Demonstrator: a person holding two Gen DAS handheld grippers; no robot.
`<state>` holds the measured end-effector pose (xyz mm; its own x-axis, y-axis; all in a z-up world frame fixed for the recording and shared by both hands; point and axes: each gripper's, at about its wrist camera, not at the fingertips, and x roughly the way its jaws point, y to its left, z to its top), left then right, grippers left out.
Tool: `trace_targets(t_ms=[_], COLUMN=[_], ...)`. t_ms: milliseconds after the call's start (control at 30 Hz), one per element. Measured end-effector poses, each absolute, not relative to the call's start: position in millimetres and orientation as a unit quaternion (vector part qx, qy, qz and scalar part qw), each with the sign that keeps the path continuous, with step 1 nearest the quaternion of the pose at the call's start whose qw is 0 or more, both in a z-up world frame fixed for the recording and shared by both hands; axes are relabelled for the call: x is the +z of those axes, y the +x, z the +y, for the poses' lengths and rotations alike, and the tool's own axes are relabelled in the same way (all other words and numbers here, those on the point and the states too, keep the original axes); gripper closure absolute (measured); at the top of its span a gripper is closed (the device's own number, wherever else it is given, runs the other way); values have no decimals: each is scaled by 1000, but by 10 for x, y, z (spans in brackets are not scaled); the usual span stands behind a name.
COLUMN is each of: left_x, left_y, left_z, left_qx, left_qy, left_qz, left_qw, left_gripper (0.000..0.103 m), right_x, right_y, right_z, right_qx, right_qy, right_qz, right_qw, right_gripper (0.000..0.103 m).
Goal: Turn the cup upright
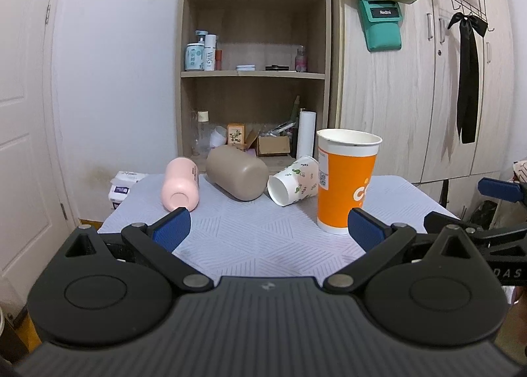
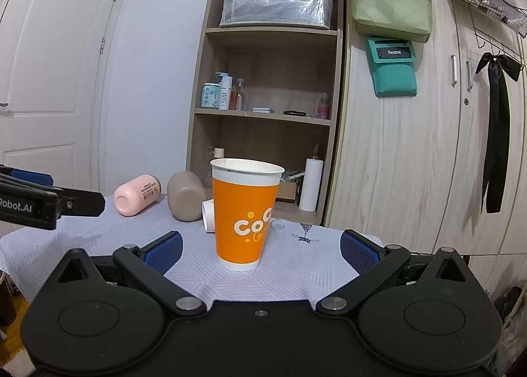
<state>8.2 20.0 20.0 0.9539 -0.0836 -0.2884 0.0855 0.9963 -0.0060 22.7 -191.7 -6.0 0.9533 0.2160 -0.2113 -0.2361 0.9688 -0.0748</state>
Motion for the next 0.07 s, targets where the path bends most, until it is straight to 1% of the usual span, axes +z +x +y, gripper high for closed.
trace_targets(t_ms=[67], left_x=[208], left_y=[73], left_z=[187], left_qx=[-44], left_qy=[6], left_qz=[144], left_qw=[989], left_gripper=[0], right_x=[-58], right_y=[231], right_z=[-1922], right_qx=[114], right_qy=[-48], right_qz=[101], right_qw=[987], right_gripper=[0])
